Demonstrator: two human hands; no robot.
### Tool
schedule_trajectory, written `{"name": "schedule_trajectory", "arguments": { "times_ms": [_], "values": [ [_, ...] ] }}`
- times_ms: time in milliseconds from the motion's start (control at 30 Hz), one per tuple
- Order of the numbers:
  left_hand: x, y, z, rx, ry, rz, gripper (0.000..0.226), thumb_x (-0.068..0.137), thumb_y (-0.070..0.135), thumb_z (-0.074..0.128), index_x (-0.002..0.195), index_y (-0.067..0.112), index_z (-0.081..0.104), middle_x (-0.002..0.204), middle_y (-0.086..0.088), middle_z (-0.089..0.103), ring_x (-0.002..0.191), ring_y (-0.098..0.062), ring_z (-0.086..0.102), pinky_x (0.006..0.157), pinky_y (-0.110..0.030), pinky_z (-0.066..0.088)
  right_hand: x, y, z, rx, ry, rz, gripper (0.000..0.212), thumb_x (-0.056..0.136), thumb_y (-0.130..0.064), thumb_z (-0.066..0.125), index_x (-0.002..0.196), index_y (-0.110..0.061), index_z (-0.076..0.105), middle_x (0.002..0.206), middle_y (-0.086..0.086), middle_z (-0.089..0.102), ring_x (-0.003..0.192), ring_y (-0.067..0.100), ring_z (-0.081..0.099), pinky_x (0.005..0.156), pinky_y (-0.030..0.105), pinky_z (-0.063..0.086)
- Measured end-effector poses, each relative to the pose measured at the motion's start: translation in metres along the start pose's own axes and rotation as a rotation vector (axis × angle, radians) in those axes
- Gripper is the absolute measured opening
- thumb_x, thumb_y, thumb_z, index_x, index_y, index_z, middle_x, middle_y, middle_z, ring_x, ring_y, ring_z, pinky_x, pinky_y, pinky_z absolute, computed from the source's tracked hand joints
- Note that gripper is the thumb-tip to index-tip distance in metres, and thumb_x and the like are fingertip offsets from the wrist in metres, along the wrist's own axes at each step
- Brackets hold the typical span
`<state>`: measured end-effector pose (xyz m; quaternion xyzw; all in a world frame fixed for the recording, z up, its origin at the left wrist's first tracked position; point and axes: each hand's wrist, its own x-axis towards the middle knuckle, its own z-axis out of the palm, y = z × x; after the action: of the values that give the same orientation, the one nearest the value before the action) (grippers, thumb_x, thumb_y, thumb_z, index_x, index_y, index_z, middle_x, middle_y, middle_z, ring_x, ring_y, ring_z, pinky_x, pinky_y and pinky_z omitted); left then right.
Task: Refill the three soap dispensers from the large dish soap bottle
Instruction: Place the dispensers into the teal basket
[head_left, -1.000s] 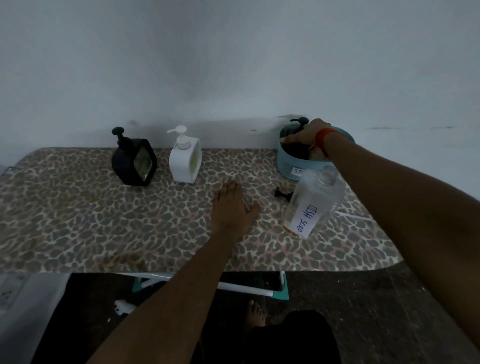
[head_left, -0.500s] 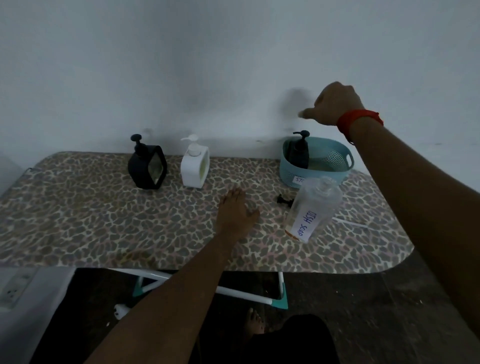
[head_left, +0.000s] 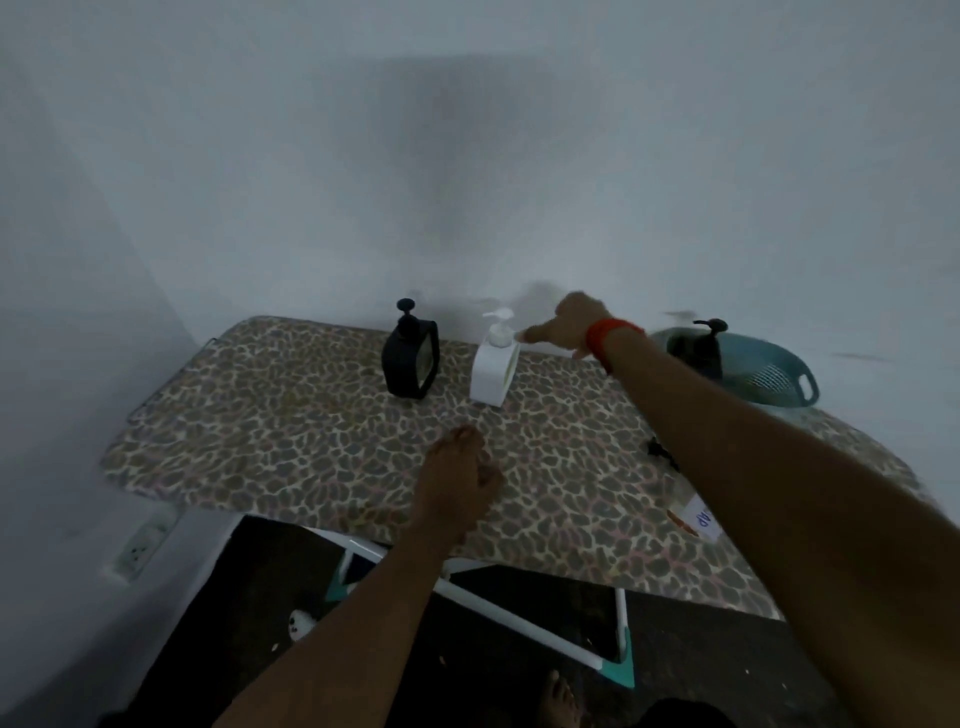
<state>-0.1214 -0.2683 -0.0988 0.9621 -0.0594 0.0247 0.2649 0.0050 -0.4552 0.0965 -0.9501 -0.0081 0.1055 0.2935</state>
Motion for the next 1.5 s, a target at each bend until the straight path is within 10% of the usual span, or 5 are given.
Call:
{"name": "schedule_trajectory", "arguments": {
  "times_ms": [233, 700, 1100, 1500],
  "values": [
    [0.006, -0.008, 0.011, 0.016, 0.027, 0.01, 0.07, 0.099, 0.054, 0.047, 0.155, 0.013, 0.035, 0.164, -0.003, 0.03, 0.153, -0.019, 0.021, 0.127, -0.039, 0.014, 0.022, -0.009, 0.102, 0.281, 0.09, -0.003, 0.039, 0.082, -0.044, 0.078, 0.105, -0.015, 0.066, 0.102, 0.011, 0.071, 0.081, 0.021, 0.066, 0.052, 0.021, 0.04],
    [0.007, -0.008, 0.012, 0.033, 0.032, 0.006, 0.071, 0.1, 0.05, 0.047, 0.157, 0.01, 0.03, 0.164, -0.006, 0.029, 0.153, -0.021, 0.022, 0.127, -0.039, 0.012, 0.026, -0.027, 0.108, 0.255, 0.239, 0.136, 0.055, 0.086, -0.046, 0.067, 0.12, -0.002, 0.065, 0.119, 0.016, 0.068, 0.105, 0.031, 0.065, 0.078, 0.033, 0.052],
    [0.046, 0.098, 0.028, -0.091, -0.068, -0.056, 0.075, 0.099, 0.042, 0.053, 0.158, 0.007, 0.022, 0.166, -0.012, 0.022, 0.153, -0.027, 0.019, 0.126, -0.042, 0.015, -0.031, -0.007, -0.094, 0.362, 0.394, 0.081, 0.039, 0.073, -0.041, 0.073, 0.1, -0.015, 0.063, 0.096, 0.006, 0.07, 0.077, 0.023, 0.072, 0.056, 0.04, 0.063],
    [0.052, 0.155, 0.086, -0.034, -0.097, 0.086, 0.054, 0.103, 0.021, 0.044, 0.153, 0.002, 0.036, 0.16, -0.016, 0.035, 0.15, -0.027, 0.028, 0.123, -0.039, 0.023, -0.05, 0.156, -0.171, 0.291, 0.452, 0.347, 0.057, 0.079, -0.036, 0.078, 0.124, -0.005, 0.061, 0.115, 0.015, 0.068, 0.091, 0.031, 0.071, 0.072, 0.043, 0.063]
  ]
}}
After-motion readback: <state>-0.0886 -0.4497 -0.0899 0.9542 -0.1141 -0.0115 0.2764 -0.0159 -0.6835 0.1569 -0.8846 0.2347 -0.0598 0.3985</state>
